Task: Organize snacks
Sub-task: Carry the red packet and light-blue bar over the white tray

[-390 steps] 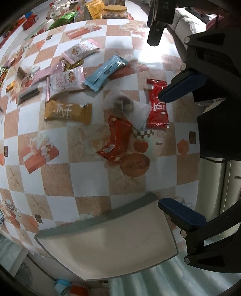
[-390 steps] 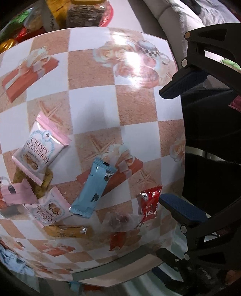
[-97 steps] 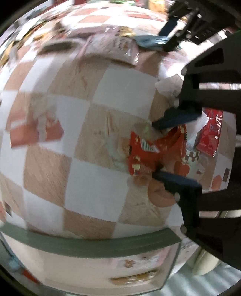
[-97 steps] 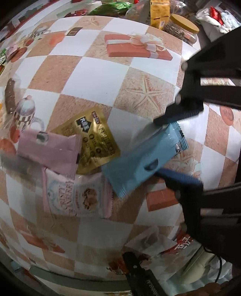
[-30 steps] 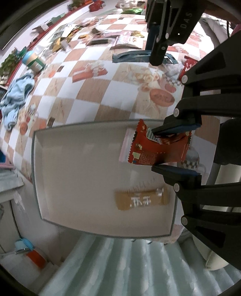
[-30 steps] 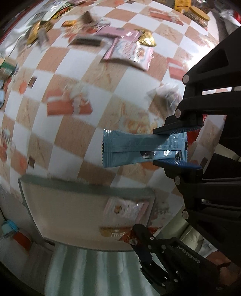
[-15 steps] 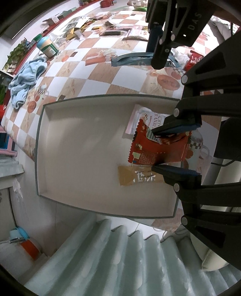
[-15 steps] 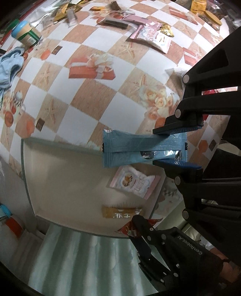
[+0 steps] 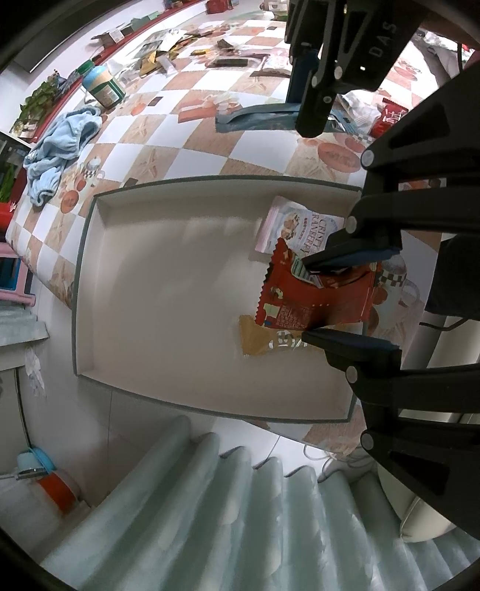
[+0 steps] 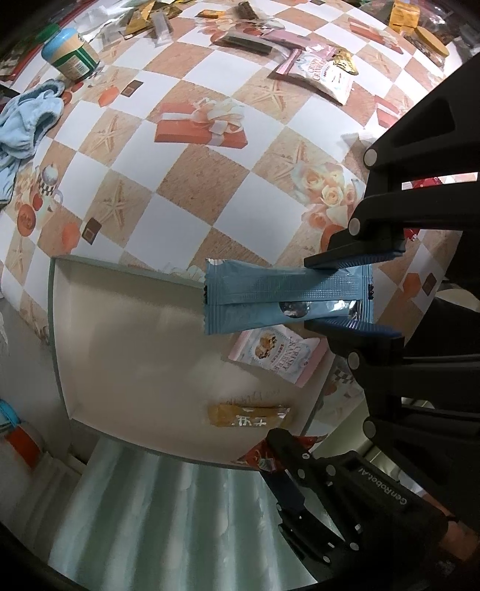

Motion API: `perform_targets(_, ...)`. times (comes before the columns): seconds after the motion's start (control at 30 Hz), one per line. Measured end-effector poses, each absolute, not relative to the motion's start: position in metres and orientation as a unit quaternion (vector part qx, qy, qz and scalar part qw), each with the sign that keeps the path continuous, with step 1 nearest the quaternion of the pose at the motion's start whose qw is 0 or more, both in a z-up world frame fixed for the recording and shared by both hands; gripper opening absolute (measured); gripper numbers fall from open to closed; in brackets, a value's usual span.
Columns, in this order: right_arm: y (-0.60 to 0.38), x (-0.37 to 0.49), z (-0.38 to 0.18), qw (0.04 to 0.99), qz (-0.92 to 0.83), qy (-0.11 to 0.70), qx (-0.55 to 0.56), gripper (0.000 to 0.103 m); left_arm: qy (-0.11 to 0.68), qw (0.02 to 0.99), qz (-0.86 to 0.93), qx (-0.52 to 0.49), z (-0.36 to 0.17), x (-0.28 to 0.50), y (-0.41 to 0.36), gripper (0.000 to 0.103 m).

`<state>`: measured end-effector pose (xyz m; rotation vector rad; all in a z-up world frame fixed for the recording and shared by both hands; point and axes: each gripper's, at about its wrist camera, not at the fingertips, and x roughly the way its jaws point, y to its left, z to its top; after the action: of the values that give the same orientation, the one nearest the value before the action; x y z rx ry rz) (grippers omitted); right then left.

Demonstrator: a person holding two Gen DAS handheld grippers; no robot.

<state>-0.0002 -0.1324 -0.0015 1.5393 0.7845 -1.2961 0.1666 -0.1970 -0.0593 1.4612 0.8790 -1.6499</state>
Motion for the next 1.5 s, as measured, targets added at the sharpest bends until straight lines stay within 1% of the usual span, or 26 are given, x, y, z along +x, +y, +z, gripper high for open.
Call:
perform_targets(0.67, -0.158, 0.016, -0.005, 0.484, -0.517, 0.328, 0.626, 0.027, 0.351, 0.381, -0.636, 0.572, -0.065, 0.175, -0.208, 0.035)
perform_targets(1.03, -0.190, 0.024, -0.010, 0.498, -0.503, 0.331, 0.624, 0.027, 0.352, 0.386, -0.622, 0.584, -0.082, 0.174, -0.217, 0.035)
perform_targets(1.5, -0.227, 0.047, -0.036, 0.504, -0.479, 0.334, 0.636, 0.027, 0.354, 0.384, -0.611, 0.594, -0.107, 0.175, -0.229, 0.035)
